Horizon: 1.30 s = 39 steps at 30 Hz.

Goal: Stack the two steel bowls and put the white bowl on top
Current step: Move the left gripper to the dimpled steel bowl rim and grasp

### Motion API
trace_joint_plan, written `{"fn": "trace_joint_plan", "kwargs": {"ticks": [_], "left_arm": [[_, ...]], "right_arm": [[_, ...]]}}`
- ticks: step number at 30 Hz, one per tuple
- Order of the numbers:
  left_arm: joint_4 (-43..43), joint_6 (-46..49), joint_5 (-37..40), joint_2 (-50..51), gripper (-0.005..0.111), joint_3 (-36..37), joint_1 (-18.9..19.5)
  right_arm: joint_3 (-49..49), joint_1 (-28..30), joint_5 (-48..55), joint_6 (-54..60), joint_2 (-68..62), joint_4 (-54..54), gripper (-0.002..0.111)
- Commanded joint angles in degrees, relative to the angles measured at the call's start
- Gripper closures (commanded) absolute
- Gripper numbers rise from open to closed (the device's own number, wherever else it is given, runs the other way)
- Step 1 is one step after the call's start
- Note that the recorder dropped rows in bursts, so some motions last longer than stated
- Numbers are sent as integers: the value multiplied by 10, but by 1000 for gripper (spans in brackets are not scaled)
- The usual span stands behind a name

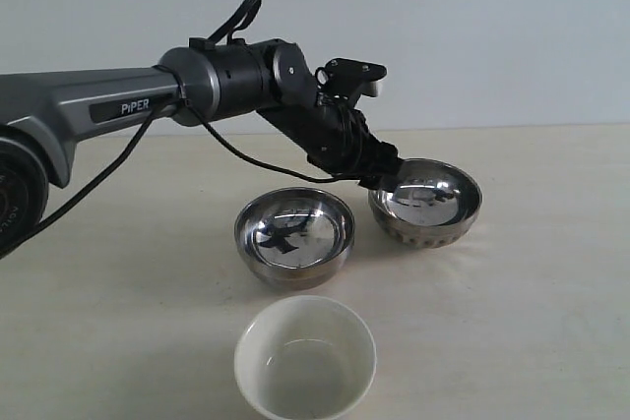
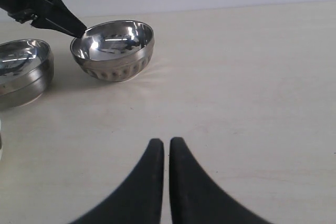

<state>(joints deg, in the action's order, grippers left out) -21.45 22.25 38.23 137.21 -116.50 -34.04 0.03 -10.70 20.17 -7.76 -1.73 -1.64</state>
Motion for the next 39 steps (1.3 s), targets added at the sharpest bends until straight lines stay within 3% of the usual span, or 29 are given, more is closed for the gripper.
{"fn": "trace_joint_plan", "kwargs": {"ticks": [1, 31, 35, 39], "left_arm": [[-5, -20, -11, 2, 45, -4, -5], [-33, -26, -46, 51, 47, -4, -5], [-33, -26, -56, 51, 56, -4, -5], [-41, -26, -74, 51, 85, -4, -5]], "right_arm": [[0, 4, -6, 0, -1, -5, 108], [0, 4, -6, 0, -1, -5, 108], [0, 4, -6, 0, -1, -5, 108], [0, 4, -6, 0, -1, -5, 108]]}}
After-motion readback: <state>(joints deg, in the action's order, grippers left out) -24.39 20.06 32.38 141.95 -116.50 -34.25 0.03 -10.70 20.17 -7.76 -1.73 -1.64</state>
